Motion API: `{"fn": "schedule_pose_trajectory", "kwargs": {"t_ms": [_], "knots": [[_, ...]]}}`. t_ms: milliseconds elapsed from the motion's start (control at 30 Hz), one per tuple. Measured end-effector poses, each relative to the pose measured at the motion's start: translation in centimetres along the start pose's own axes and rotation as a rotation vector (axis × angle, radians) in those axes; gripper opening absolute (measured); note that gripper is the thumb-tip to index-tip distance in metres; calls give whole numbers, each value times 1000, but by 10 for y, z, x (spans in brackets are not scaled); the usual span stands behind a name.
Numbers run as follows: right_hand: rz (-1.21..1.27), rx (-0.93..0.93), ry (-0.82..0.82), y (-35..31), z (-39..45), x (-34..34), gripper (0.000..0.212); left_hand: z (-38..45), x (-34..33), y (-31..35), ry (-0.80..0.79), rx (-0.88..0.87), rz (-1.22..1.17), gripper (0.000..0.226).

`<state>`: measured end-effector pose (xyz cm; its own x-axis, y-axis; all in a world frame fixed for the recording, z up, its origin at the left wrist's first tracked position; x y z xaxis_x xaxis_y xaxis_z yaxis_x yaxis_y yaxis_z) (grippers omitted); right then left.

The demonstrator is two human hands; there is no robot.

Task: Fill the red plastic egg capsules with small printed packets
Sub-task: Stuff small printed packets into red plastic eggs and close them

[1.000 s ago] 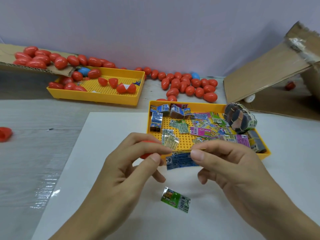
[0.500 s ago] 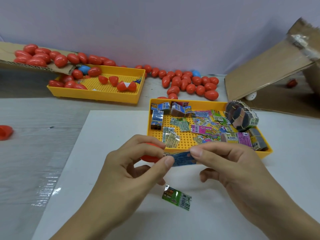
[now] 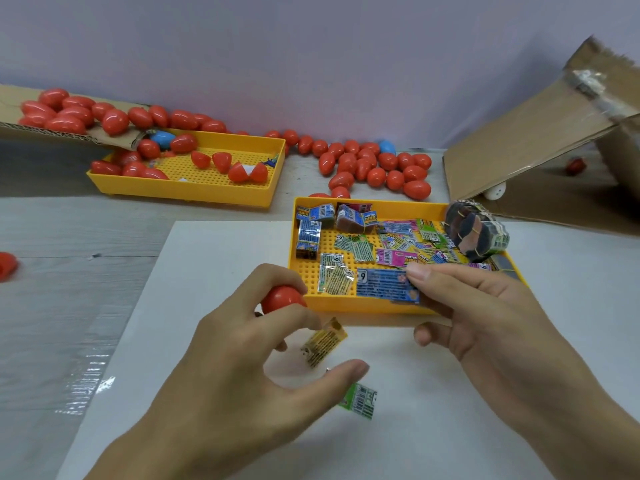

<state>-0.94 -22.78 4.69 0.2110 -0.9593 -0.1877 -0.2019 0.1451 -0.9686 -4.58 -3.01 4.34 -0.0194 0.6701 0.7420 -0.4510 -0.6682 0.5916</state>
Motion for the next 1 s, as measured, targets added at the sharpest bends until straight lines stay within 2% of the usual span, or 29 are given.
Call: {"fn": "schedule_pose_trajectory", "kwargs": {"t_ms": [133, 267, 367, 467, 600, 800, 900, 1000], "knots": [[82, -70, -86, 4, -3, -6, 27, 0, 3, 3, 139, -42, 2, 35], [115, -128, -154, 11, -6, -13, 31, -5, -1, 12, 291, -181, 212, 38], [191, -217, -236, 20, -8, -20, 20, -8, -8, 15, 278, -266, 282, 27], [351, -313, -278, 26, -7, -22, 31, -6, -11, 11, 239, -236, 233, 20], [421, -348, -272, 29, -7, -21, 53, -4, -9, 9, 231, -200, 153, 26], [584, -480, -245, 36, -9, -23, 43, -1, -4, 11, 223, -202, 192, 35], [603, -485, -212, 35, -9, -21, 44, 1, 3, 8, 225, -128, 19, 43], [630, -456, -192, 33, -9, -21, 61, 3, 1, 3, 218, -12, -374, 39]]}}
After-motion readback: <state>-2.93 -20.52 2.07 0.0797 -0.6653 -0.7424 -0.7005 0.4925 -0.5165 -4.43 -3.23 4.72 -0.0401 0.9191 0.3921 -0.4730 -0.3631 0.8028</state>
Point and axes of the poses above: each hand's wrist, its own z-axis towards the middle knuckle, its own x-axis out of the back of the hand, y = z × x, the point moved 4 cm from there along z, towards the middle knuckle, and after that the axes turned 9 degrees about -y, right-handed, at the moved point
